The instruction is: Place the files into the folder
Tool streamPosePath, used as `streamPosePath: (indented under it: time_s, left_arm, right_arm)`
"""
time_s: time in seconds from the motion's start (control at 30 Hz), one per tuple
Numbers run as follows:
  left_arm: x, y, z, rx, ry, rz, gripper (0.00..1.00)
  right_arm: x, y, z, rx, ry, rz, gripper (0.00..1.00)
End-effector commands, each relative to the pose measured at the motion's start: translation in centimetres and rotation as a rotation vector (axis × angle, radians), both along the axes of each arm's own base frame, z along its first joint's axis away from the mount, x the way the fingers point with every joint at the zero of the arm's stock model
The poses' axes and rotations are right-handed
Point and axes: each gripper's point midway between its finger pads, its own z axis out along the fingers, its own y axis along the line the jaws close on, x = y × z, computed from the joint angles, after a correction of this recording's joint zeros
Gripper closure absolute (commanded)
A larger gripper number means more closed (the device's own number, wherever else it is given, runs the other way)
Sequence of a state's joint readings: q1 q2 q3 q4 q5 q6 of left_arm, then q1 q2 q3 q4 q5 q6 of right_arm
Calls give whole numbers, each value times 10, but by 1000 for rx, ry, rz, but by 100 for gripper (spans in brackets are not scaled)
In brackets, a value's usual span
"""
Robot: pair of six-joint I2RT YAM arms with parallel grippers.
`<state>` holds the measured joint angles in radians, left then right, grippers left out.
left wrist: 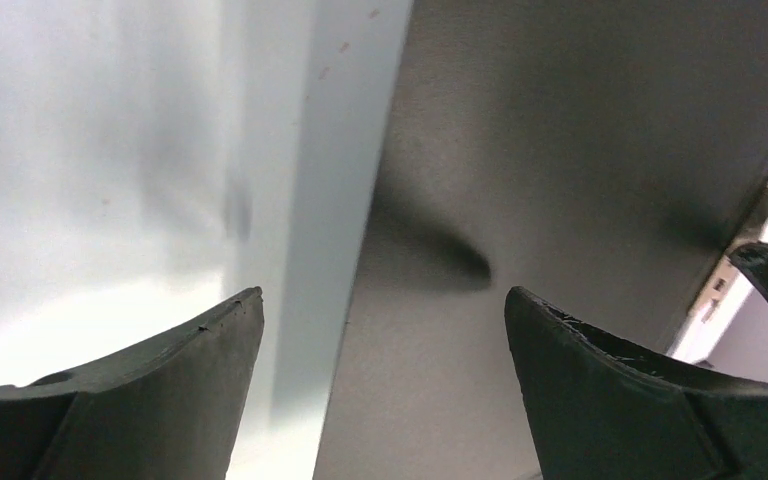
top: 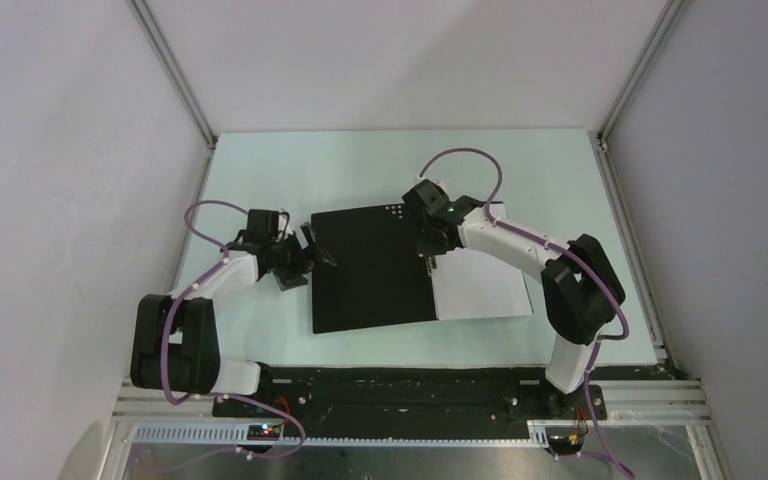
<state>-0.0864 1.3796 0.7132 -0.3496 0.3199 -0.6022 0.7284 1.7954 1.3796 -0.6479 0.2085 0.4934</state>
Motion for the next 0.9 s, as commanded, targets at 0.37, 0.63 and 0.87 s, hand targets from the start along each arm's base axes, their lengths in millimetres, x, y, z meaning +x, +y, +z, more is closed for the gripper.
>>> streamPosePath:
  time_s: [0.37,0.63,0.87]
  left_arm:
    - [-3,-44,84,-290,-208,-148,0]
    - [-5,-49,133,-333,-339,-172,0]
    - [-9,-55,164,-360,-420,-214,0]
  right_arm:
    - [6,12,7,150,38,-46,100]
    - [4,19,-13,134,46,-78,100]
    - [-4,51,-25,200,65,-70,100]
